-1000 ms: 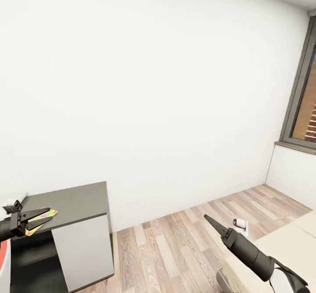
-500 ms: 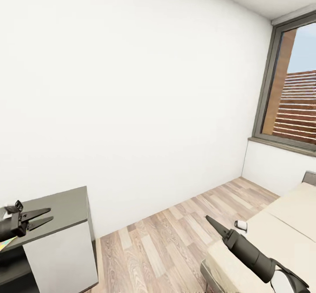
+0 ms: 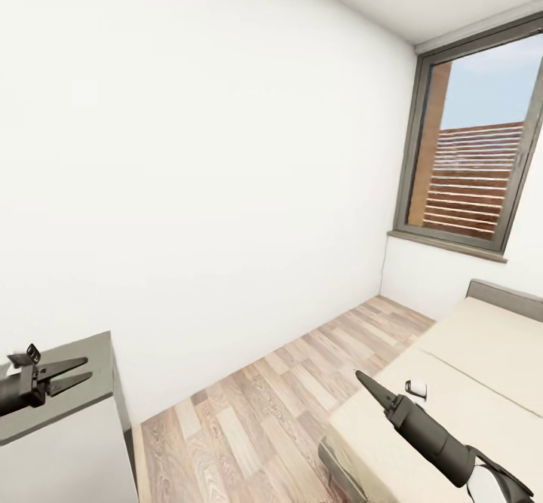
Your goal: Put all the toys in the child's room - the three board games (two on the bed and one on the table), the two jigsaw puzzles on the table, and the tennis ball on the table - inside the toy box on the table in the child's room.
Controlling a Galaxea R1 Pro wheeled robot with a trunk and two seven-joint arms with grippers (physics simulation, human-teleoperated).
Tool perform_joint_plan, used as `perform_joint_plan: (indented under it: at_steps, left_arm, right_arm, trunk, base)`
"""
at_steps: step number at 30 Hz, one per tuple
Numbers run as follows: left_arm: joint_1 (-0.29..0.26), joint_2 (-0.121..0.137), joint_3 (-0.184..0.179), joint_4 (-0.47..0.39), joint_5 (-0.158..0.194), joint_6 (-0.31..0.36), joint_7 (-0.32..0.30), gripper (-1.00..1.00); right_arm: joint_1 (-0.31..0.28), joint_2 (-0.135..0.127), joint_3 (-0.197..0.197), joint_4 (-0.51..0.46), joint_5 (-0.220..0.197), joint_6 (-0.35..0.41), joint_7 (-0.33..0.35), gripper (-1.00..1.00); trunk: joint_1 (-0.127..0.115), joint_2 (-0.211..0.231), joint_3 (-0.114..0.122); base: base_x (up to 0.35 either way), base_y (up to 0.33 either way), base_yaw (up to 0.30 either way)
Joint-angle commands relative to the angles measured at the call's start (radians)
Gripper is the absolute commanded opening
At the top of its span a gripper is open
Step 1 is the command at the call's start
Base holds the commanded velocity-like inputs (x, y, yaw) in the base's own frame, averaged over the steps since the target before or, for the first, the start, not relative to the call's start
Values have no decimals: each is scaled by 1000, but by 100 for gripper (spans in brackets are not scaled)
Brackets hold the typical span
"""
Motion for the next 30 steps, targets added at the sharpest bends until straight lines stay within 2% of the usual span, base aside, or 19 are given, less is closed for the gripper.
perform_joint_plan:
  at_steps: [1,30]
  left_arm:
    - [0,0,0,0,-1,11,-4,100]
    - [0,-1,0,0,-4,11,-4,100]
  right_arm:
    - [-1,0,-1,1,-5,7,1,100]
    - [-1,0,-2,2,-5,8,0,100]
  trunk:
    - [0,-1,0]
    - [0,-1,0]
  base:
    - [0,0,-281]
    - [0,0,-281]
